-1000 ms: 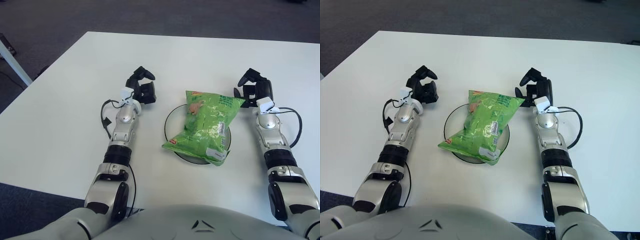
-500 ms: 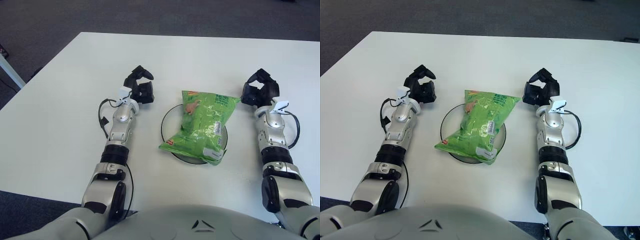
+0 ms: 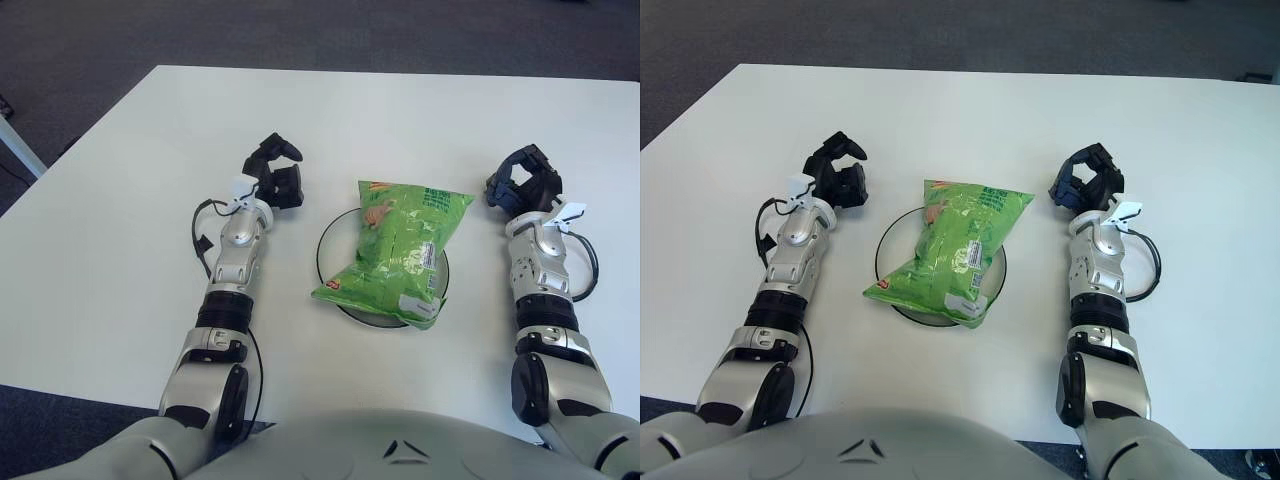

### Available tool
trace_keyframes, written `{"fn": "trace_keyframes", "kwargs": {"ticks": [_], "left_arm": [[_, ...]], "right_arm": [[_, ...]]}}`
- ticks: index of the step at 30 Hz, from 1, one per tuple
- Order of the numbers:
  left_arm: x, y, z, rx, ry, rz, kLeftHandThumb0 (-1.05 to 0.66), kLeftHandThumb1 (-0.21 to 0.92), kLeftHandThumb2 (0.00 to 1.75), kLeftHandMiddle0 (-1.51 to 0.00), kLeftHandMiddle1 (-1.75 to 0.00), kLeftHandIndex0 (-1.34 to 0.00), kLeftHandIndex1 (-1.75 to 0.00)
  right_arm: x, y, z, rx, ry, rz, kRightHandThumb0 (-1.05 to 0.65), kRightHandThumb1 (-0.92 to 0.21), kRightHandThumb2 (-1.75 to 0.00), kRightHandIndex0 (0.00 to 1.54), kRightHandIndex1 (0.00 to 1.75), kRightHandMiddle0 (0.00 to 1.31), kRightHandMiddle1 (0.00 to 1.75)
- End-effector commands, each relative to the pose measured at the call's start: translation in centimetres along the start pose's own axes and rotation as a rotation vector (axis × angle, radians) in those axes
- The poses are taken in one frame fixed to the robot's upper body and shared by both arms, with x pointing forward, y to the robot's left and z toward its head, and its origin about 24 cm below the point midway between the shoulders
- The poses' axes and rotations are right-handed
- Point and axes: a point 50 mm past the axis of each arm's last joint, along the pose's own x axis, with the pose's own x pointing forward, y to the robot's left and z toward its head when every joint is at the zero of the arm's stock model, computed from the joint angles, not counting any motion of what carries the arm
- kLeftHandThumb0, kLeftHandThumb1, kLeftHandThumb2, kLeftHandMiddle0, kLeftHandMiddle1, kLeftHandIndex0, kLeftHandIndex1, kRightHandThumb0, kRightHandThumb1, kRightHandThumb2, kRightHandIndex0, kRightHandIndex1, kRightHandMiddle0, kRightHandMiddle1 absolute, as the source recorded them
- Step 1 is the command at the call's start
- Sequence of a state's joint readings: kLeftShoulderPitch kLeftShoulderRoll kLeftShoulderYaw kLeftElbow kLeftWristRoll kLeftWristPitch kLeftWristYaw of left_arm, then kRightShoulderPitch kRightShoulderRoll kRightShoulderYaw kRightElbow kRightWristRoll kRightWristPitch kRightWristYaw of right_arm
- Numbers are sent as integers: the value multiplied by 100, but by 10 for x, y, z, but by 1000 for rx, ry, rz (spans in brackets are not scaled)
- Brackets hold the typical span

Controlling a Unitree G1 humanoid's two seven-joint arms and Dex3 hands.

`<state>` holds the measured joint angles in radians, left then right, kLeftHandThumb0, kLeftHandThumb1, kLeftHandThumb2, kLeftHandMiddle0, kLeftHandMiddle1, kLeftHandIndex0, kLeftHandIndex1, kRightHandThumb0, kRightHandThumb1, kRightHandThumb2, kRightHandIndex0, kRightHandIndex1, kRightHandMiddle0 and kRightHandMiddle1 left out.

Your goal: Put the snack into the plate.

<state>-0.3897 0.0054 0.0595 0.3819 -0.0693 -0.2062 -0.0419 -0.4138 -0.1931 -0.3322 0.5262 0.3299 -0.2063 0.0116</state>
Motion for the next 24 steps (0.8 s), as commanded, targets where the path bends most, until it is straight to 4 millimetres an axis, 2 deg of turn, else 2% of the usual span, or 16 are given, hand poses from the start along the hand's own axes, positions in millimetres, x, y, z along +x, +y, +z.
{"fn": "trace_keyframes", "kwargs": {"ticks": [1, 24], "left_arm": [[-12, 3, -18, -12, 73, 11, -49, 30, 134, -129, -175, -63, -175], [-13, 5, -16, 26, 81, 17, -49, 30, 134, -130, -175, -63, -175]], "right_arm": [[-14, -1, -24, 41, 98, -25, -52, -24, -142, 135, 175, 68, 175], [-14, 0, -20, 8, 98, -33, -51, -24, -141, 135, 175, 68, 175]]}}
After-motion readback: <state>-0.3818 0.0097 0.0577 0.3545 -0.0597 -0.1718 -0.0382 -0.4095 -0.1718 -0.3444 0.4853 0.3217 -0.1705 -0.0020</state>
